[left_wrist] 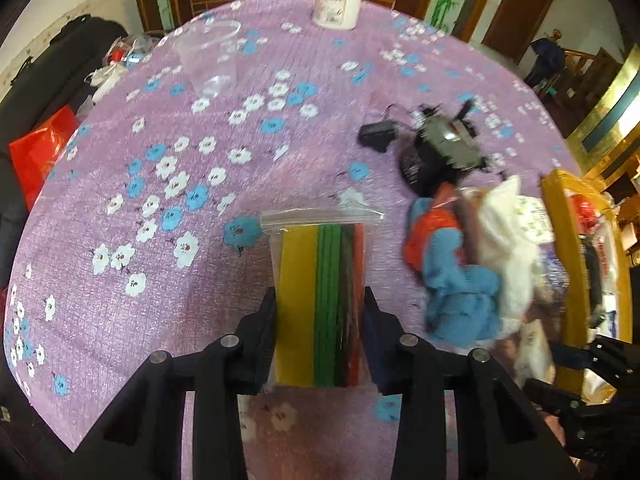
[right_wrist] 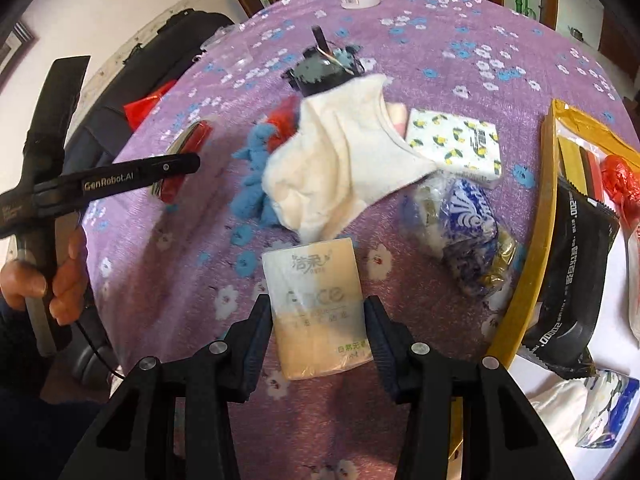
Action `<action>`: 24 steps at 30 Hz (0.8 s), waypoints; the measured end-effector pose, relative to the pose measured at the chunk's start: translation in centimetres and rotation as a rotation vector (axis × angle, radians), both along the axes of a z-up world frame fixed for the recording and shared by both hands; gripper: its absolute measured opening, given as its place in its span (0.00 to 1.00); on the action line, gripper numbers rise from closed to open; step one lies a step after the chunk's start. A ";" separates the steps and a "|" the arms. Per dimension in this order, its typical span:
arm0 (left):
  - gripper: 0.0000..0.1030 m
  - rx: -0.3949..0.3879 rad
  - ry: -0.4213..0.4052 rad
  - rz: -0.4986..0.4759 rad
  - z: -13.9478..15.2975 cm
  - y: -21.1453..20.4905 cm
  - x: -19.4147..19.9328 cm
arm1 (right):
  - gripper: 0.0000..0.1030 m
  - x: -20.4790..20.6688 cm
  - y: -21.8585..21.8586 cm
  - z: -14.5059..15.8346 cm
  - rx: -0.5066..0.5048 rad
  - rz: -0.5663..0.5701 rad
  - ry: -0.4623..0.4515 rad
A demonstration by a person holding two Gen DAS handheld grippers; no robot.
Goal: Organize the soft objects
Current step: 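Grasp the striped sponge bag with the left gripper while the right grasps the Face tissue pack, then carry the sponge bag and Face tissue pack into the tray and release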
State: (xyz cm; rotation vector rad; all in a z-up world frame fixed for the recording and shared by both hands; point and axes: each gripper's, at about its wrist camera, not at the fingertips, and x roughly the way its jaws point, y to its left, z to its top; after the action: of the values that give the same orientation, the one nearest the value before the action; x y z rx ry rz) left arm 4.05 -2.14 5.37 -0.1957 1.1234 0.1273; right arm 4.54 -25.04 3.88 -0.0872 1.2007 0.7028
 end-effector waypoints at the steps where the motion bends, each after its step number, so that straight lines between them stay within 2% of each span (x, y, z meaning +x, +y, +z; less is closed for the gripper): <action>1: 0.36 0.007 -0.007 -0.007 0.3 -0.3 0.0 | 0.49 0.0 -0.1 0.4 0.011 -0.004 -0.005; 13: 0.36 0.038 -0.093 -0.171 4.6 -7.4 0.9 | 0.49 0.4 -4.8 3.7 0.092 -0.141 -0.053; 24: 0.36 0.046 -0.118 -0.366 5.6 -15.5 1.4 | 0.49 0.1 -11.4 4.9 0.116 -0.315 -0.069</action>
State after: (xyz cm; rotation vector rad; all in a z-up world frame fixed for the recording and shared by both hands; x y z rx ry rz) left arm 5.44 -17.67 10.98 0.0448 1.0201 -0.1820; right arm 4.62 -36.40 8.79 0.1710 1.0749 0.4868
